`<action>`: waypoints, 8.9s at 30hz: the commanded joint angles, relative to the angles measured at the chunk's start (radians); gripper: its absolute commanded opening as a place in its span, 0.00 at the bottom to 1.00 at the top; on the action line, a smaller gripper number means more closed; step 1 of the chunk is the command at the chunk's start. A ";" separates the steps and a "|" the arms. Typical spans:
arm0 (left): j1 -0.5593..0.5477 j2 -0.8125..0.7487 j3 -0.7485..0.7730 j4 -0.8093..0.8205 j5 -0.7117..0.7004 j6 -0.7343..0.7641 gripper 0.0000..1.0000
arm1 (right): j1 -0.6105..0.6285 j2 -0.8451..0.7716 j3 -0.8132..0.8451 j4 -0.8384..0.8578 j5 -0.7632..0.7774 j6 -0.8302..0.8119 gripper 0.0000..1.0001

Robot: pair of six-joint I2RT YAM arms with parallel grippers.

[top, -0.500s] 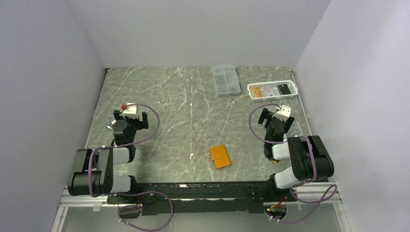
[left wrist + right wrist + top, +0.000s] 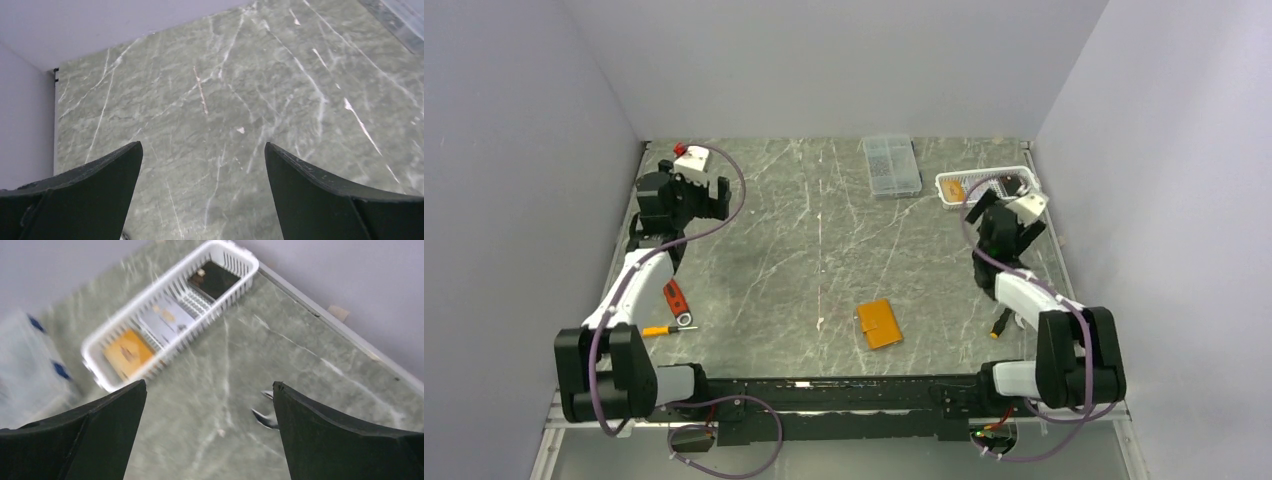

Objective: Put the credit cards into the card holder
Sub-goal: Move the storage box to the center of the board, then open the card holder at the center of the board.

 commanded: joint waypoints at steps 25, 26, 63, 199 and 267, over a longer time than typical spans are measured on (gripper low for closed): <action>-0.283 -0.040 0.163 -0.740 0.292 0.010 0.99 | 0.313 0.143 0.500 -0.877 -0.207 0.254 0.85; -0.283 -0.030 0.167 -0.742 0.291 0.009 0.99 | 0.254 0.178 0.541 -0.873 -0.231 0.244 0.82; -0.281 0.017 0.180 -0.762 0.248 0.054 0.99 | 0.080 0.764 1.187 -0.910 -0.294 0.043 0.51; -0.464 0.093 0.235 -0.881 0.274 0.142 0.99 | 1.118 0.243 0.336 -1.113 -0.091 0.515 0.86; -0.348 -0.063 0.269 -1.261 1.096 0.834 0.83 | 0.656 -0.014 0.511 -0.562 -1.539 0.187 0.00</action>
